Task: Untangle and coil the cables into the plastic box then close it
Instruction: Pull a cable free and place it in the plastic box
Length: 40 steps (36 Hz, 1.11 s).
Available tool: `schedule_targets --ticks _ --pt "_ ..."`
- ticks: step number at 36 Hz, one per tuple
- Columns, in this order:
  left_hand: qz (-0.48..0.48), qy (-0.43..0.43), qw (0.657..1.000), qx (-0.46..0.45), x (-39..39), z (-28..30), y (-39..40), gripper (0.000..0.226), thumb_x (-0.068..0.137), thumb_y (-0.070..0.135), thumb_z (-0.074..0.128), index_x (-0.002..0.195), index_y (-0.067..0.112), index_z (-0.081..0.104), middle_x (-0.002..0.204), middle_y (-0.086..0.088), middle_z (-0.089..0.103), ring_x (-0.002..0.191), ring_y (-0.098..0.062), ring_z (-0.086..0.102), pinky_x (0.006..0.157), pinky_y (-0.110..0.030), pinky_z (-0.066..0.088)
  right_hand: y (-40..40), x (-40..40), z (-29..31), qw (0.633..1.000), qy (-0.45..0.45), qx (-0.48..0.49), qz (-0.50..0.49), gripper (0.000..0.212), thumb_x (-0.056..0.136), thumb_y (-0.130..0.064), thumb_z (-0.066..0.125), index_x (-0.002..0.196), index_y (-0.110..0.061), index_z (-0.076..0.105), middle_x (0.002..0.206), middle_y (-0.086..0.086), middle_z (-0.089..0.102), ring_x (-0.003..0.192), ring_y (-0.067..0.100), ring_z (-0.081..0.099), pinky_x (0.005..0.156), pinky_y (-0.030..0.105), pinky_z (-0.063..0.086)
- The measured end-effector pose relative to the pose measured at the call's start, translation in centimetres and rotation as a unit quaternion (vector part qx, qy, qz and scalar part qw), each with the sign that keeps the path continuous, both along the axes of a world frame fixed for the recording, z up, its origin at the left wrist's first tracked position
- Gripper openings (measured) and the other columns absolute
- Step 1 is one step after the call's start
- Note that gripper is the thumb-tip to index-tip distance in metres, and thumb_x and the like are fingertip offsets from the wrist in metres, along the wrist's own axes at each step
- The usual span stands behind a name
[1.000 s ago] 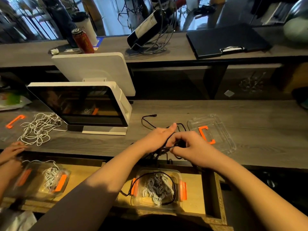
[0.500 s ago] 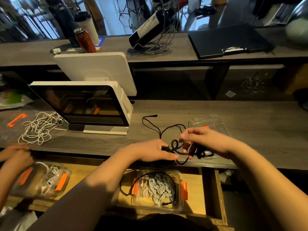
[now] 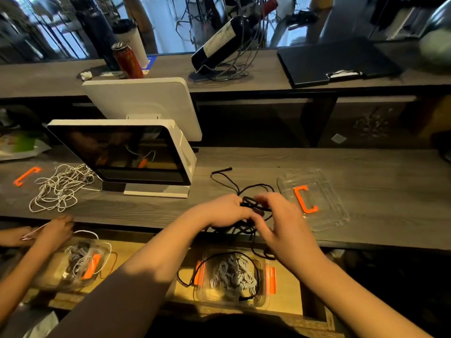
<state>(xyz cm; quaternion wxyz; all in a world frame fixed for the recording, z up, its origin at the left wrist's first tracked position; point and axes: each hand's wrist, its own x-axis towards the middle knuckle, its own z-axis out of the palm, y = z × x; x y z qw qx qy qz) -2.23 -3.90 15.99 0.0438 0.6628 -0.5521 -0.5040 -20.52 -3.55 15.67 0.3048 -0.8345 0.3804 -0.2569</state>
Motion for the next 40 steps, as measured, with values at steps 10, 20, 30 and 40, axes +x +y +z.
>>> schedule_targets --ticks 10,20,30,40 --pt "-0.017 0.097 0.995 0.023 0.5 1.6 1.1 0.045 0.095 0.064 0.048 0.111 0.027 0.066 0.113 0.002 0.072 0.097 -0.013 0.066 0.079 -0.023 0.051 -4.0 -1.9 -0.6 0.994 -0.032 0.021 -0.100 0.011 0.099 -0.020 0.056 0.105 -0.020 0.065 0.088 -0.013 0.061 0.081 -0.001 0.057 0.066 0.007 0.038" --pt "0.107 0.152 0.981 -0.062 1.1 1.2 1.4 0.069 0.085 0.073 0.050 0.114 0.012 0.066 0.111 -0.013 0.072 0.075 -0.014 0.060 0.058 -0.019 0.047 -5.2 -2.2 -0.7 0.986 0.143 -0.017 -0.087 0.020 0.102 -0.029 0.046 0.113 -0.020 0.059 0.107 0.003 0.062 0.093 0.027 0.060 0.074 0.044 0.052" --pt "0.098 0.163 0.977 -0.099 -0.1 2.3 2.0 0.031 0.100 0.047 0.047 0.098 0.022 0.066 0.089 0.007 0.067 0.075 0.003 0.063 0.073 -0.020 0.048 -6.7 -2.0 0.5 0.965 0.254 0.043 0.041 0.018 0.102 -0.025 0.048 0.120 -0.026 0.052 0.112 0.000 0.063 0.097 0.017 0.060 0.084 0.039 0.054" --pt "0.140 0.235 0.961 -0.046 -0.3 1.5 2.1 0.051 0.087 0.061 0.055 0.109 0.016 0.062 0.091 -0.008 0.065 0.058 -0.005 0.057 0.051 -0.018 0.046 -4.0 -0.4 -1.7 0.986 0.098 -0.029 0.129 0.043 0.090 -0.023 0.067 0.132 -0.020 0.056 0.130 -0.002 0.057 0.124 0.017 0.049 0.110 0.038 0.038"
